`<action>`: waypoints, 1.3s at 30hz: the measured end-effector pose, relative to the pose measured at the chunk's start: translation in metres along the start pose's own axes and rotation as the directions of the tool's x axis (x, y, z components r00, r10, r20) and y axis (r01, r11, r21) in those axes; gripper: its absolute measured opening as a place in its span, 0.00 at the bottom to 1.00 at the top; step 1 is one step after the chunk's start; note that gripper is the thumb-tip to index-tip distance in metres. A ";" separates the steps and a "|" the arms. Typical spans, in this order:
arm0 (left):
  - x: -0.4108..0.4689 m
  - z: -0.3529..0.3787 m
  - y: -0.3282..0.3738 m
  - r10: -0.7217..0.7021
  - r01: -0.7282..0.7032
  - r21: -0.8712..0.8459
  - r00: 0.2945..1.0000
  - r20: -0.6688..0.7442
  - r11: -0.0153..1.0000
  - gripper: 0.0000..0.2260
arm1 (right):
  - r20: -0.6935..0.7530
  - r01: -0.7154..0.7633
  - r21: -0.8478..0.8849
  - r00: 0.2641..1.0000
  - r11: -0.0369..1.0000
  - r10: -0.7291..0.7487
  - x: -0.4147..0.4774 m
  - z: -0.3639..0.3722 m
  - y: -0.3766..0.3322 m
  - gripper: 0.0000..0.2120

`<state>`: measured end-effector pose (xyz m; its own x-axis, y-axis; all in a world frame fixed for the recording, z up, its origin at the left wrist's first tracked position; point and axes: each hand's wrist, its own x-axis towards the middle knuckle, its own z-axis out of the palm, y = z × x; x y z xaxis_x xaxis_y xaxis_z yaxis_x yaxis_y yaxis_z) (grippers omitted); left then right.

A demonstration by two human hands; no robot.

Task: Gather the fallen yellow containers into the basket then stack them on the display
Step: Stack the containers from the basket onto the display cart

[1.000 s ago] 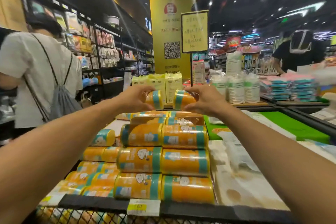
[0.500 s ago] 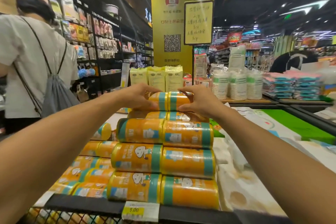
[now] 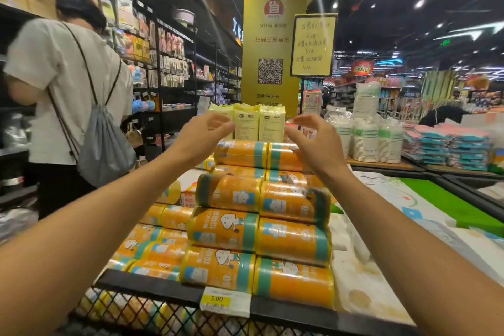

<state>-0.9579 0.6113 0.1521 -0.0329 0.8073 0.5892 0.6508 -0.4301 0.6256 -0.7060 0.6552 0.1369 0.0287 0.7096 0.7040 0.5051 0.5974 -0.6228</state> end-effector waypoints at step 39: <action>-0.774 -0.063 -0.419 -0.925 0.856 -0.508 -0.267 -0.269 -0.100 0.19 | 0.916 -0.235 -0.402 -0.109 0.885 0.387 -0.635 0.518 -0.048 0.30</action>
<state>-1.2530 0.1411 -0.5335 -0.7972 0.0736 -0.5992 -0.4784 0.5284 0.7014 -1.1953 0.3695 -0.4571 -0.5973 0.4963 -0.6301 0.7871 0.2118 -0.5794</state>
